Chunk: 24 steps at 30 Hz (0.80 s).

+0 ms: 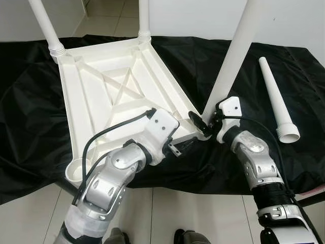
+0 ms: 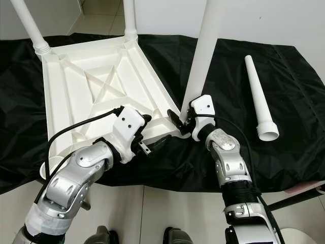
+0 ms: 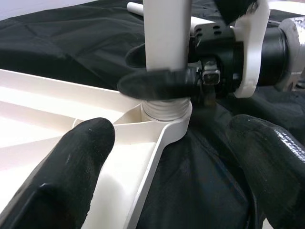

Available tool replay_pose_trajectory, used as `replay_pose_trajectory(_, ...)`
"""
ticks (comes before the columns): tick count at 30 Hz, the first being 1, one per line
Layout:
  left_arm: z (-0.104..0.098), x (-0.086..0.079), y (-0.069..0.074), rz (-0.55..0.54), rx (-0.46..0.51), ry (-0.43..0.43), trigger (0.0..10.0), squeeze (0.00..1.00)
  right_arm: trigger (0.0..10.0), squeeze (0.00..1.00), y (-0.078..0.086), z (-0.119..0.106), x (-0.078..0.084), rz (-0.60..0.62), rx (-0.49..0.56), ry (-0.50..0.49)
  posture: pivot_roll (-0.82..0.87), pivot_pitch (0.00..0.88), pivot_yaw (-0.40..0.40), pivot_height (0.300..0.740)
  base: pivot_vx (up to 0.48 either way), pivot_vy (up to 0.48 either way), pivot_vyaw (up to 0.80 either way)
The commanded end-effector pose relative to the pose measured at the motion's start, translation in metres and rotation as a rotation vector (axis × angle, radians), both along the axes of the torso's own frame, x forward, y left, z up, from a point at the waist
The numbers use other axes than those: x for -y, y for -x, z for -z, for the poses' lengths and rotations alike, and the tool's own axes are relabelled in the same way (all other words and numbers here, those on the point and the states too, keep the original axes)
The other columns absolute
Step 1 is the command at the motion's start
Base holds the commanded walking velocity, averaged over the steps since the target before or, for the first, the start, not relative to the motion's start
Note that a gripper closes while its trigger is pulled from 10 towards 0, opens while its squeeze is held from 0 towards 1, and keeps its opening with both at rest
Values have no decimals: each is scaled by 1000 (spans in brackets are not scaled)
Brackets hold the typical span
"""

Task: Building children table

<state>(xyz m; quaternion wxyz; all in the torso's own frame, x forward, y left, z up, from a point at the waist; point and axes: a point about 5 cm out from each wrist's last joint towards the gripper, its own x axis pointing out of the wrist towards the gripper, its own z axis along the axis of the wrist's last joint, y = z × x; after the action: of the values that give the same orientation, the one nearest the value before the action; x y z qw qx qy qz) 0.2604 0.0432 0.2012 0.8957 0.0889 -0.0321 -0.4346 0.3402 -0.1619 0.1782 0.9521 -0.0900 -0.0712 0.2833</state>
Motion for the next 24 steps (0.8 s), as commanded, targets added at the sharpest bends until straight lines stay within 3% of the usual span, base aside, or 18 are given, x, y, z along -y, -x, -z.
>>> replay_pose_trajectory(1,0,0,2,-16,12,-1,10000,0,0,0,0,4,2,-17,-8,28,-52,124,-14,740,0,0,0)
replay_pose_trajectory(3,0,0,2,-19,14,-2,10000,0,0,0,0,5,4,-19,-11,30,-52,125,-14,740,0,0,0)
replay_pose_trajectory(4,-1,-1,1,-25,15,1,10000,0,3333,0,0,6,6,-8,-20,18,-54,128,-12,740,0,0,0)
replay_pose_trajectory(6,-1,-2,1,-27,16,2,10000,0,3333,0,0,7,7,-6,-23,10,-54,129,-13,740,0,0,0)
replay_pose_trajectory(7,-2,-2,1,-27,17,2,10000,0,10000,0,0,7,7,-1,-25,-4,-56,131,-11,740,0,0,0)
replay_pose_trajectory(12,-2,-1,1,-25,16,3,10000,0,10000,0,1,5,7,36,-37,-50,-62,134,-10,740,0,0,0)
replay_pose_trajectory(13,-2,-1,1,-25,18,4,10000,0,10000,0,1,8,6,134,-52,-55,-66,136,-10,740,0,0,0)
replay_pose_trajectory(15,-2,-1,1,-25,19,4,10000,0,10000,0,1,9,7,160,-55,-55,-66,136,-10,740,0,0,0)
replay_pose_trajectory(16,-2,-1,1,-27,16,7,10000,0,10000,0,4,10,4,230,-54,-75,-70,140,-10,740,0,0,0)
replay_pose_trajectory(24,-1,0,2,-26,15,9,10000,0,10000,0,13,19,-5,407,-91,-122,-72,144,-11,740,0,0,0)
